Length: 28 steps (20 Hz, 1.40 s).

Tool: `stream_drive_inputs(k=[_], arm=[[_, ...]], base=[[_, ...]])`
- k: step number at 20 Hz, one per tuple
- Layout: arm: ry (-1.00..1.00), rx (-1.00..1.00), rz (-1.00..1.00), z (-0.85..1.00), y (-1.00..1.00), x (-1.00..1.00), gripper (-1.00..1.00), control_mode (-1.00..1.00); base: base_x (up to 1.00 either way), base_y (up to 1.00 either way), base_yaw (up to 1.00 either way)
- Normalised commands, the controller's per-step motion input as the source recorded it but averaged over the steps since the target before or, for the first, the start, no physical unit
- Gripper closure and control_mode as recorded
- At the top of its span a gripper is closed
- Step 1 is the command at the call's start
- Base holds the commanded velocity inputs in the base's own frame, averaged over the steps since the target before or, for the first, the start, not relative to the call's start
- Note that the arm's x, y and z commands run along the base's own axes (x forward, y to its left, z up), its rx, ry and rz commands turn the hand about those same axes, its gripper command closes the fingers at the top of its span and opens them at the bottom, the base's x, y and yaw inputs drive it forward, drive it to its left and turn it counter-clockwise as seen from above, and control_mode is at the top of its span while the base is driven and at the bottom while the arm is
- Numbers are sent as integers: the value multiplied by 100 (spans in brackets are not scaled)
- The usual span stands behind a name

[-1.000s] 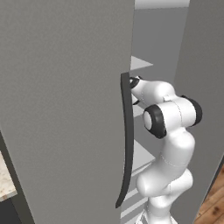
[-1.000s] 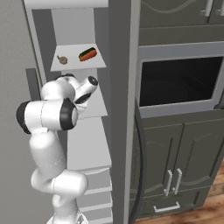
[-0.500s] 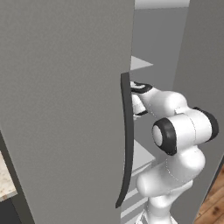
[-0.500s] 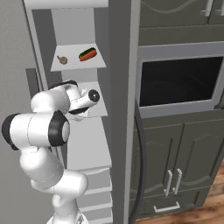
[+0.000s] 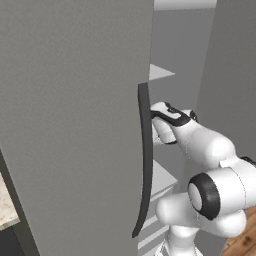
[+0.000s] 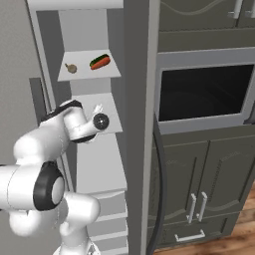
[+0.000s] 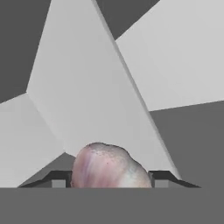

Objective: Take the garlic and carrot from the second highest rack and move them to the highest rack where the cucumber and garlic are located, to maximize freezer space. Close the freezer door after rearranging.

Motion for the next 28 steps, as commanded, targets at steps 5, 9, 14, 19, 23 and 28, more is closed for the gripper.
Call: stream_drive_inputs(k=[5,9,14,19,23,28], arm=[[0,0,-11,52,-16,-65,100,-100],[-2,0,-10,72,-10,-62,100,-100],[0,0,-11,83,-9,-57,100,-100],[0,0,-4,79,-8,-47,100,-100],[0,0,0,92,-19,-56,100,-100],[0,0,0,96,-18,-49,100,-100]], base=[[0,0,0],[0,0,0],[0,0,0],[0,0,0],[0,0,0],[0,0,0]])
